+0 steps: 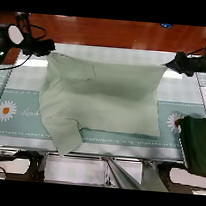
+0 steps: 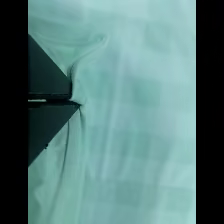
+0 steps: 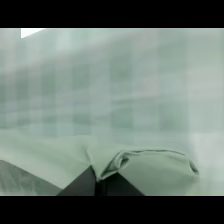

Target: Fold the shirts.

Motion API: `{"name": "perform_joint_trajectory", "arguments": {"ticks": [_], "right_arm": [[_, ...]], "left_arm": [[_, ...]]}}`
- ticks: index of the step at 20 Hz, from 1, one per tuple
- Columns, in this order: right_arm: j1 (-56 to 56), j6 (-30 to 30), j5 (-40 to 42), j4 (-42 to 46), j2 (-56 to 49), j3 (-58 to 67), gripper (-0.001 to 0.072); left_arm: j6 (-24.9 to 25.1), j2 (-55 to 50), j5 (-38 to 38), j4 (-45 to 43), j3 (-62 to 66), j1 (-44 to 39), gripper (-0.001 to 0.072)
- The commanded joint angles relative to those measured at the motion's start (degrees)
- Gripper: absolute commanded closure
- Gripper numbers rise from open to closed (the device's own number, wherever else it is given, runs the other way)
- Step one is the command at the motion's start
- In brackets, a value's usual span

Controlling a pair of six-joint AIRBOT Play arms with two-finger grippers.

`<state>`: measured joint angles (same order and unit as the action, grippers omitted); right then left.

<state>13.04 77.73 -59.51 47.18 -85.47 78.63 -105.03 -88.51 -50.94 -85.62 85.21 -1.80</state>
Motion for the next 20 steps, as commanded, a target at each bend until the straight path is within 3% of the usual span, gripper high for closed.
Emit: {"name": "perform_joint_trajectory", "arguments": {"ticks": [1, 4, 6, 9, 13, 20], "right_arm": [[-0.07, 2.47, 0.02, -3.78, -14.05, 9.62, 0.0688], [-0.04, 2.54, -3.02, -2.91, -16.44, 11.52, 0.0687], [0.26, 0.76, -6.78, -3.13, -15.82, 11.52, 0.0688], [1.16, -1.36, -14.21, -0.79, -14.43, 11.52, 0.0687], [1.14, 0.24, -21.66, 10.23, -14.34, 9.92, 0.0687], [1.14, 1.09, -20.90, 15.02, -14.36, 4.81, 0.0687]], "left_arm": [[-1.18, -11.72, 0.63, 15.15, 8.72, 4.00, 0.0693], [8.33, -13.14, -4.59, 24.22, 11.82, 5.92, 0.0693], [15.63, -12.59, -11.34, 24.92, 13.11, 6.86, 0.0693], [22.03, -11.98, -22.86, 24.55, 12.96, 8.85, 0.0693], [22.56, -11.98, -29.31, 18.56, 7.19, 10.25, 0.0693], [23.19, -12.46, -29.53, 17.88, 1.29, 10.71, 0.0693]]}}
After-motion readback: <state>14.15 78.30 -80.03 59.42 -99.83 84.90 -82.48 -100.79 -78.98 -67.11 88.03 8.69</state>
